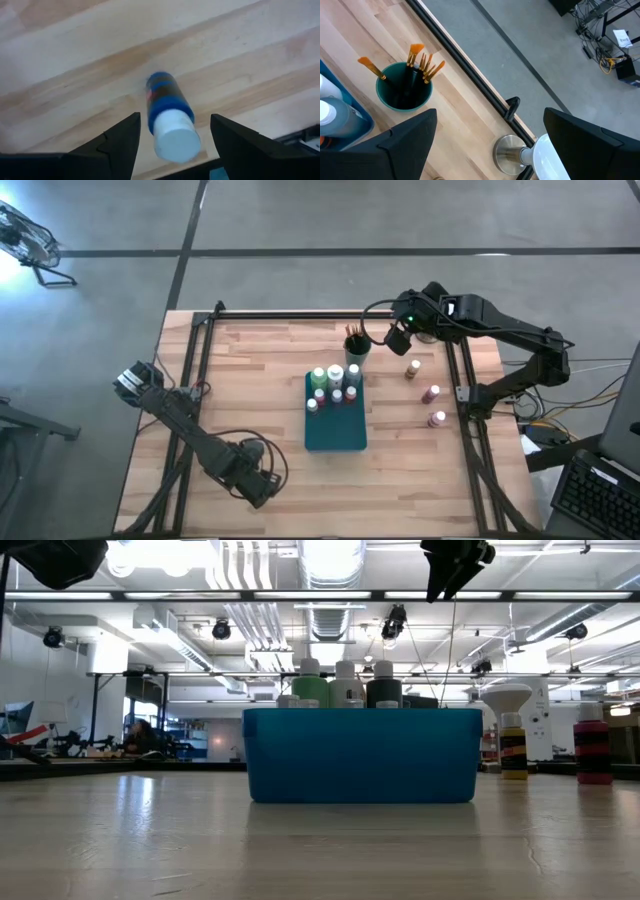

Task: Pick & Place Paint Supplies
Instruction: Put the small blue paint bottle into the blue bin

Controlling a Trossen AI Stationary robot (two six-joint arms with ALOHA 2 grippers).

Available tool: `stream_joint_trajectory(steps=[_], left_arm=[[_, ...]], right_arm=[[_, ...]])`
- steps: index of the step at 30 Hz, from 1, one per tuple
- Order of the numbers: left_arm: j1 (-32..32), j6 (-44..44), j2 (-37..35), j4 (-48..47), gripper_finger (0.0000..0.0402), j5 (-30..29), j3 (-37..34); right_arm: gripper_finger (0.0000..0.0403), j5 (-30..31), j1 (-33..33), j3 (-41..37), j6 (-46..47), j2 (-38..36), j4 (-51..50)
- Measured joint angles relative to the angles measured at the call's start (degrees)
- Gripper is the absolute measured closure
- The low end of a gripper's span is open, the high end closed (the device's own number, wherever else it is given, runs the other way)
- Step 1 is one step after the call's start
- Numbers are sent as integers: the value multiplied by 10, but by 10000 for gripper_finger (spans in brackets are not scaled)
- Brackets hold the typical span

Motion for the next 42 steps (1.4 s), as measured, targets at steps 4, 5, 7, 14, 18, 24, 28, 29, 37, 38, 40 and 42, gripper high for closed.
stream_joint_trajectory(steps=[4,5,7,14,18,24,28,29,37,38,40,42], left_arm=[[-2,-2,2,3,156,9,0],[-3,-2,3,3,156,12,0],[-5,-6,3,3,156,18,0],[-6,-9,3,3,156,22,0],[-5,-8,3,2,156,22,-1],[-4,-13,3,12,156,19,-10],[-1,-15,3,24,156,18,-17],[0,-15,3,25,156,18,-17],[4,-15,3,24,157,20,-18],[4,-16,3,24,159,22,-18],[4,-17,3,24,166,23,-18],[4,-18,3,23,177,23,-18]], right_arm=[[39,0,0,0,0,0,0],[39,0,0,0,0,0,0],[39,0,0,0,0,0,0],[39,0,0,0,0,0,0],[39,0,0,0,0,0,0],[39,0,0,0,0,0,0],[39,0,0,0,0,0,0],[39,0,0,0,0,0,0],[39,0,0,0,0,0,0],[39,0,0,0,0,0,0],[39,0,0,0,0,0,0],[39,0,0,0,0,0,0]])
